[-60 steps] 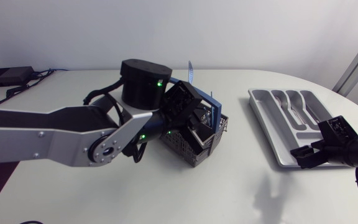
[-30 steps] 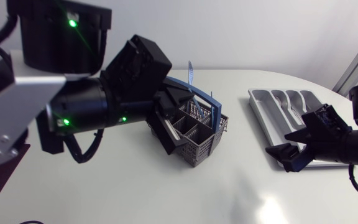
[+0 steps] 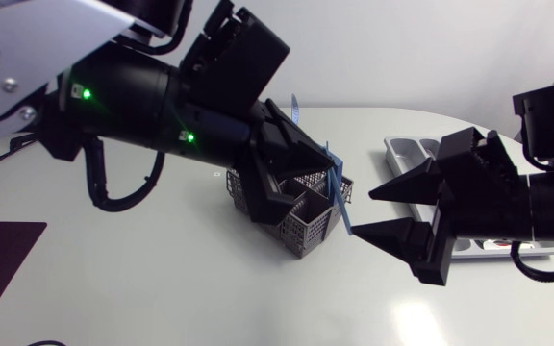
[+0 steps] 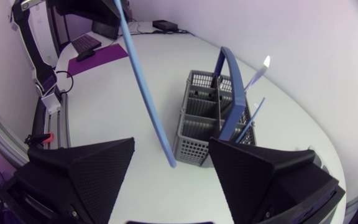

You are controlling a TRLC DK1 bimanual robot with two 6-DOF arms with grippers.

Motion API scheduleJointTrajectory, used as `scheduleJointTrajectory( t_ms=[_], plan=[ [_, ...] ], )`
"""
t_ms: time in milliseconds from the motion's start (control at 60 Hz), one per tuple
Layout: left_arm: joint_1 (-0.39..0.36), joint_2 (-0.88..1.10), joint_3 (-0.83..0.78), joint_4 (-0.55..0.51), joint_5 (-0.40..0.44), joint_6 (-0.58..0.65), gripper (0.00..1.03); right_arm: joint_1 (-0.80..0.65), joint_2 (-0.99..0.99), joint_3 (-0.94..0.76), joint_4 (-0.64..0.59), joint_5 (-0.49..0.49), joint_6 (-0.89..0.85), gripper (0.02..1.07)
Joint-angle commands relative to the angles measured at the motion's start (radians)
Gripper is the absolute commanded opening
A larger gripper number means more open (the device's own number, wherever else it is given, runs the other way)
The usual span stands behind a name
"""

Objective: Unload the cutlery basket into the drawer organizer.

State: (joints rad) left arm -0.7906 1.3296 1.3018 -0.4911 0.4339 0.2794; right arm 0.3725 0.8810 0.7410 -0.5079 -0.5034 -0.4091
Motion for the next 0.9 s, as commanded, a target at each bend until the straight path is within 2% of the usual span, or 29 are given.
scheduleJointTrajectory(
  t_ms=[0,133,267,483,750,800,883],
  plan=[
    [0.028,0.045,0.059,-0.033,0.049,-0.032,0.03,0.029,-0.017,0.001,0.04,-0.007,0.026,0.74],
    [0.071,0.082,0.114,-0.086,0.155,-0.051,0.03,0.057,-0.016,-0.035,0.12,0.0,0.024,0.57],
    [0.1,0.102,0.143,-0.109,0.226,-0.075,0.03,0.082,-0.008,-0.055,0.14,-0.001,0.021,0.51],
    [0.116,0.125,0.171,-0.139,0.276,-0.085,0.03,0.086,-0.002,-0.081,0.166,0.002,0.026,0.2],
    [0.119,0.132,0.165,-0.139,0.279,-0.085,0.04,0.088,-0.01,-0.095,0.152,-0.006,0.027,0.11],
    [0.123,0.132,0.166,-0.138,0.279,-0.085,0.1,0.088,-0.01,-0.098,0.149,-0.006,0.027,0.1],
    [0.129,0.132,0.179,-0.138,0.279,-0.095,0.37,0.091,-0.013,-0.109,0.143,-0.004,0.027,0.1]
  ],
)
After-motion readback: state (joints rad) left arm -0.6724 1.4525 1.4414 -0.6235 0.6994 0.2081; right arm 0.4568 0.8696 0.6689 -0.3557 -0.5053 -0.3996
